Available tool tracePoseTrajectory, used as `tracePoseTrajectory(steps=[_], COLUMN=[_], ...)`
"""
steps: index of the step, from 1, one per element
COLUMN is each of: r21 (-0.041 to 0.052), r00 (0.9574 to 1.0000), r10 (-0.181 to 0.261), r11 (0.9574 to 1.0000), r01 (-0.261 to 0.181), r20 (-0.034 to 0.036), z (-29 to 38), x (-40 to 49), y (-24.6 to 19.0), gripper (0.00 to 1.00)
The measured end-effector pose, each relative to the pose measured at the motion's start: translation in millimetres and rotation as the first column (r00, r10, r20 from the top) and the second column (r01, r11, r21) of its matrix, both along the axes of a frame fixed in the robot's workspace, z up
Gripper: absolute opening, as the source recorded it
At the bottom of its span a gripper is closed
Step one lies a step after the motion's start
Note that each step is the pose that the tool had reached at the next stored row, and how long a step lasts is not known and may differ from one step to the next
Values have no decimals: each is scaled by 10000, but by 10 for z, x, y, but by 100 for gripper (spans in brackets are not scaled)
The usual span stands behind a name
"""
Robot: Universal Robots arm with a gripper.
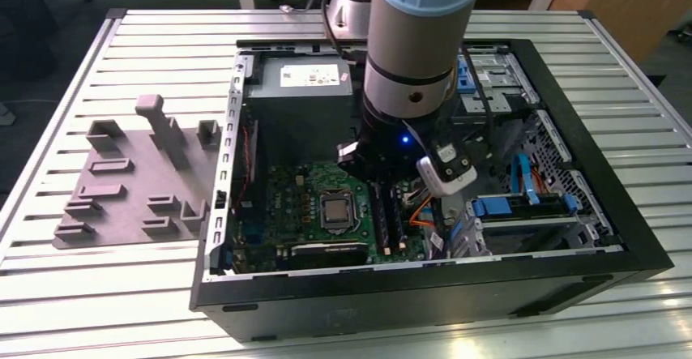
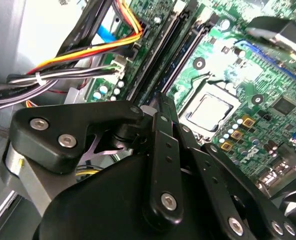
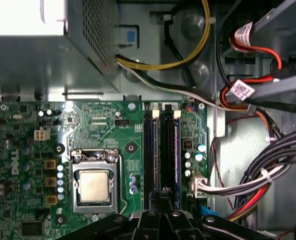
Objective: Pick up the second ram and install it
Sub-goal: 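Press down the second ram until it locks into place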
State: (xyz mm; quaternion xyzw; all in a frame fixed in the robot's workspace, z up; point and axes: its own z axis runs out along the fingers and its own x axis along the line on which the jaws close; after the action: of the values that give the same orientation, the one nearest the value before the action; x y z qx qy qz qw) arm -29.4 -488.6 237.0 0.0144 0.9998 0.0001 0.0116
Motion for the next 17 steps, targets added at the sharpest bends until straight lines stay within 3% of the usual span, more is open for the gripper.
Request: tracePoseTrajectory(steps=[17], r21=[-1], r00=[10000], r10=[0], r11=[10000], r01=[0], r20=[0], z=[-1], x=[0], y=[-207], gripper=[11])
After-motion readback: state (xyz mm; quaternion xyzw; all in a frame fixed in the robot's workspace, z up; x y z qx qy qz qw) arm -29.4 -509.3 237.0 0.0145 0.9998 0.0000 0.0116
